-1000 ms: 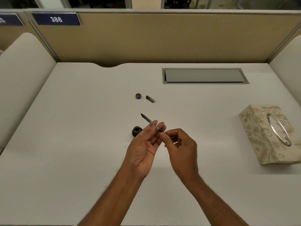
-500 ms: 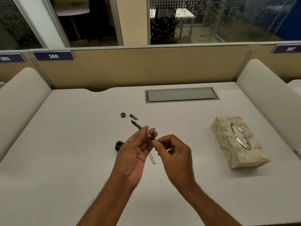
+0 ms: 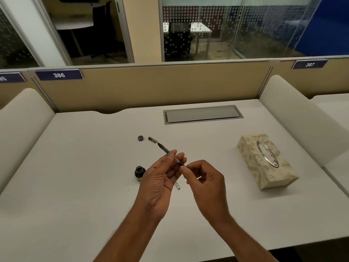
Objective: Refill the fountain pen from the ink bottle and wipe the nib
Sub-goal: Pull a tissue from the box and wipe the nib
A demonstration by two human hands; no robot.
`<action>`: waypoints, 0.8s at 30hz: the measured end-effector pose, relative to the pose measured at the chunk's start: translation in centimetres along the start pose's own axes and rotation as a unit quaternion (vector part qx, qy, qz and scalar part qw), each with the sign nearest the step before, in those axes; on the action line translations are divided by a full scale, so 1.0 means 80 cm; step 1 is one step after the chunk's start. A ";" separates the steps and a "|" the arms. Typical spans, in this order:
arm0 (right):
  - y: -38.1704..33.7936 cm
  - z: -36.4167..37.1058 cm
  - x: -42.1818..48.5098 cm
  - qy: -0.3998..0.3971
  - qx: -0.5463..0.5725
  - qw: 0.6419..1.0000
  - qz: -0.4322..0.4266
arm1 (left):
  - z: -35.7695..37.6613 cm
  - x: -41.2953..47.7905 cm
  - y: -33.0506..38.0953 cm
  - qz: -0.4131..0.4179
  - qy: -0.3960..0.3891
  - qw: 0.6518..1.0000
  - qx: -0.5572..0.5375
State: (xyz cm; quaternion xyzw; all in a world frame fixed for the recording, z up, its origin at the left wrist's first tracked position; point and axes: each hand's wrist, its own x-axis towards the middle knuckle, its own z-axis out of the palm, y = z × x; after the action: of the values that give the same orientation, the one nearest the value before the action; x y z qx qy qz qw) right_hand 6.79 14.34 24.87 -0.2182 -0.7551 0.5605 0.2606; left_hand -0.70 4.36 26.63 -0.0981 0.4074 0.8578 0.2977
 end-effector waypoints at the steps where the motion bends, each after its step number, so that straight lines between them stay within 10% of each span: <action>1: -0.001 -0.002 0.000 -0.002 -0.002 1.000 -0.001 | 0.001 -0.002 -0.001 -0.002 0.001 1.000 -0.003; 24: 0.149 -0.286 0.124 0.043 0.001 0.998 0.049 | 0.132 0.013 -0.152 0.040 0.079 0.996 0.008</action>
State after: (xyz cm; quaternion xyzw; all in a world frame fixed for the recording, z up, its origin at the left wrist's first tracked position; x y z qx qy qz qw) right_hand 14.16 40.58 20.27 -0.2786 -0.7311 0.5633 0.2656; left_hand 6.42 18.74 25.27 -0.1468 0.4397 0.8555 0.2307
